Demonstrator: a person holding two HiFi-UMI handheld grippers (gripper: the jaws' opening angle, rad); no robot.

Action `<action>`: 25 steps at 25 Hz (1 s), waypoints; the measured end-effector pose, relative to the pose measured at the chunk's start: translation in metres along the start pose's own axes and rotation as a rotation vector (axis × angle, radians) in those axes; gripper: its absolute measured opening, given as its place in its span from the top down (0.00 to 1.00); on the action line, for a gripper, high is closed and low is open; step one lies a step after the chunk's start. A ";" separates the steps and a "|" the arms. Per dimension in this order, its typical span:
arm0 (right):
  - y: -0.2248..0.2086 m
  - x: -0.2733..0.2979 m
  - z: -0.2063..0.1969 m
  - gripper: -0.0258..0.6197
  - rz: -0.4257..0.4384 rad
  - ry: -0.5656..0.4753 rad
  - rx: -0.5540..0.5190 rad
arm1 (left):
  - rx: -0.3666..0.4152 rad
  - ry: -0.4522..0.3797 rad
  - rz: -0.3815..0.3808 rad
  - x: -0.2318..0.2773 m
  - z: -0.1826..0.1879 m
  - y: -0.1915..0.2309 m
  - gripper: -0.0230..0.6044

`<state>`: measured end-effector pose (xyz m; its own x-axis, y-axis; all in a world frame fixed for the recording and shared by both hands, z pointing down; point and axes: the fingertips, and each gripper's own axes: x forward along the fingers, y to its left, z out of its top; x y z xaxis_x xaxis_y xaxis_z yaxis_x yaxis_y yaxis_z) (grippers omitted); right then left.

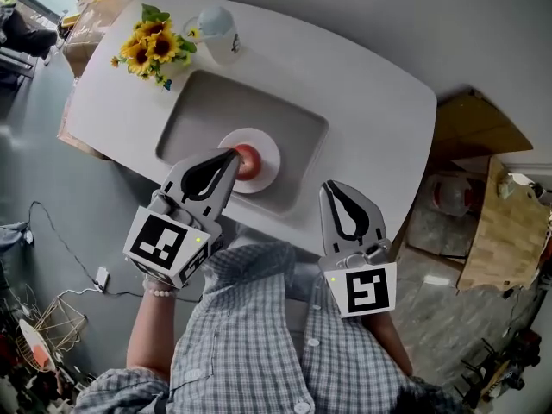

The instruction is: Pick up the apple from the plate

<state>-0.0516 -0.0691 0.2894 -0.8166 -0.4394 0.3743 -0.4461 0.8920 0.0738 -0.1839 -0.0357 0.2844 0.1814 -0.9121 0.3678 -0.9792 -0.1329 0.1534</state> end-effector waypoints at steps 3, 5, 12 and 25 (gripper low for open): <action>0.006 0.021 -0.007 0.91 0.003 0.045 0.021 | -0.019 0.053 -0.008 0.005 -0.014 0.026 0.95; 0.009 0.033 -0.014 0.91 -0.004 0.090 0.024 | -0.033 0.092 -0.019 0.009 -0.026 0.039 0.95; 0.011 0.073 -0.046 0.91 -0.046 0.223 0.127 | -0.095 0.255 -0.057 0.027 -0.076 0.076 0.95; 0.035 0.110 -0.119 0.91 -0.024 0.488 0.278 | -0.215 0.547 -0.179 0.037 -0.166 0.097 0.95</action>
<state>-0.1133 -0.0733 0.4429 -0.5702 -0.3001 0.7647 -0.5963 0.7915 -0.1341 -0.2567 -0.0179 0.4651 0.4172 -0.5438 0.7281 -0.8993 -0.1319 0.4169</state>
